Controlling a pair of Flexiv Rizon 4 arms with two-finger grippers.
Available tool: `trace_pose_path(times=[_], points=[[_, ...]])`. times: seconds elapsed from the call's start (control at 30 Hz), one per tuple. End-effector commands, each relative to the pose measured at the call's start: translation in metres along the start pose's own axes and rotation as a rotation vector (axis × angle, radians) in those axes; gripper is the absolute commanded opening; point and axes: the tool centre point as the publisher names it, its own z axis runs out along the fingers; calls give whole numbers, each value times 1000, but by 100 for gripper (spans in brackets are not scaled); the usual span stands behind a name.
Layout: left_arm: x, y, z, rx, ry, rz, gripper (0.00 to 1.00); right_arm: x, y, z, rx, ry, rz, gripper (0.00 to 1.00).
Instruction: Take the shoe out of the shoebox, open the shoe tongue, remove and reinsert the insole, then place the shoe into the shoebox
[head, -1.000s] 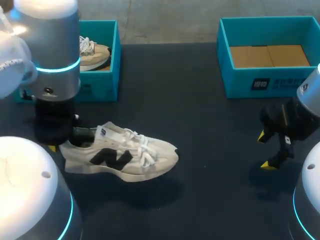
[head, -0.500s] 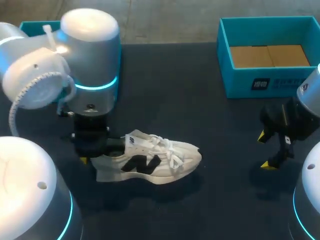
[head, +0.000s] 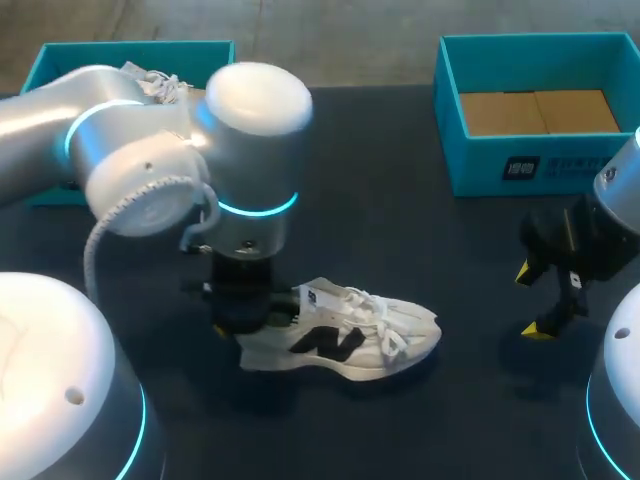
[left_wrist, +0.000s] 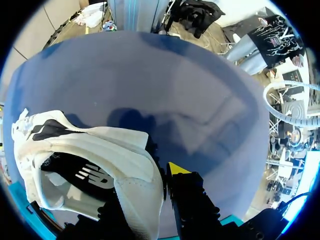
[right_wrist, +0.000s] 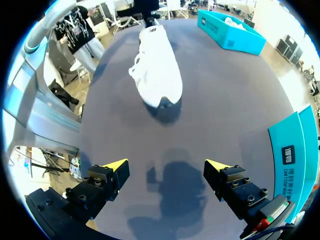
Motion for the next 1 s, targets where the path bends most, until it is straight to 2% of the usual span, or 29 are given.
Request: trace_pose_path(times=[0.03, 0.33, 0.63, 1.0], points=[[-24, 3, 9, -4, 26, -3, 0, 2, 0, 0, 0, -3, 0, 100], [-37, 8, 22, 0, 40, 4, 0, 2, 0, 0, 0, -3, 0, 100], [-48, 9, 31, -36, 44, 14, 0, 2, 0, 0, 0, -3, 0, 100], [-51, 16, 34, -48, 44, 21, 0, 2, 0, 0, 0, -3, 0, 100]])
